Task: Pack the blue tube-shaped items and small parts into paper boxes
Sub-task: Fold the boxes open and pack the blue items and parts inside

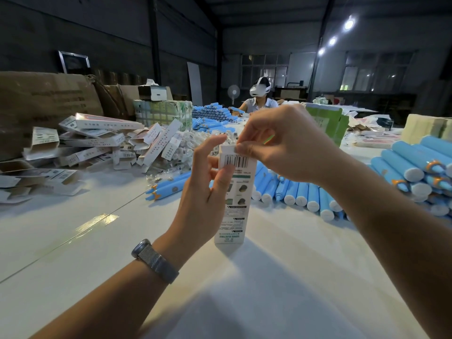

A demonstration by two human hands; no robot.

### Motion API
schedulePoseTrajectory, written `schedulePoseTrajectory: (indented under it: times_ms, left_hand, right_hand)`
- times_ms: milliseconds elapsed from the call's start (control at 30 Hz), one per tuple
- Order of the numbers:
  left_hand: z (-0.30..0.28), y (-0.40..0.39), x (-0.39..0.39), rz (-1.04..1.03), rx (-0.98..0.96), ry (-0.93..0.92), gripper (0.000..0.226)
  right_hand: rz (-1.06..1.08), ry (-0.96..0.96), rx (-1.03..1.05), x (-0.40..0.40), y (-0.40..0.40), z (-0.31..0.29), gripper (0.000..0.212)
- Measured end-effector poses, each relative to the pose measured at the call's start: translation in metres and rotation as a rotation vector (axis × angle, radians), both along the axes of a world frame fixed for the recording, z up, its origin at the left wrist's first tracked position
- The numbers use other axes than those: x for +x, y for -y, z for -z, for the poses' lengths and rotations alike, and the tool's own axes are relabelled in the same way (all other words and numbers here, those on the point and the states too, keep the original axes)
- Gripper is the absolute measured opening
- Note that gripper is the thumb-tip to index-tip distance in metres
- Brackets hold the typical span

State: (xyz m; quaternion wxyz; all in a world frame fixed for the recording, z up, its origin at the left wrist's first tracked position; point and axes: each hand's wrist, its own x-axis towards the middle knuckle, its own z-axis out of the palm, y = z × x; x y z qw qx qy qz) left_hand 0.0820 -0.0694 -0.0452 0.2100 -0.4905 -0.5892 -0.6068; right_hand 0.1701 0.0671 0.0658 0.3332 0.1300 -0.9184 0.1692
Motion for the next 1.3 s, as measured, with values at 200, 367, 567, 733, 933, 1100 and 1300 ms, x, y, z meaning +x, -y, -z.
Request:
schedulePoseTrajectory:
  times_ms: [200,367,567,733,933,1100,1300]
  left_hand:
    - [-0.001,0.000,0.002,-0.009,0.005,0.018,0.025]
    - [-0.002,0.001,0.002,-0.032,0.021,0.021,0.029]
    - [-0.002,0.002,0.001,-0.023,0.026,0.023,0.027]
    - [-0.003,0.003,0.001,-0.021,0.025,0.026,0.023]
    - [-0.004,0.003,0.002,-0.034,0.019,0.046,0.029]
    - [-0.003,0.002,0.001,-0.032,0.019,0.060,0.025]
    - [-0.003,0.002,0.002,0.001,0.017,0.077,0.033]
  right_hand:
    - [0.017,0.048,0.005,-0.001,0.002,0.000,0.011]
    - [-0.022,0.033,-0.074,-0.005,0.001,0.006,0.007]
    - [-0.082,-0.009,-0.116,-0.008,-0.002,0.012,0.003]
    - [-0.121,0.006,-0.174,-0.011,-0.003,0.014,0.002]
    - [-0.295,0.114,-0.428,-0.009,-0.018,0.019,0.017]
    - [-0.331,0.054,-0.325,-0.011,-0.022,0.025,0.024]
    - [-0.288,0.025,-0.308,-0.015,-0.024,0.030,0.013]
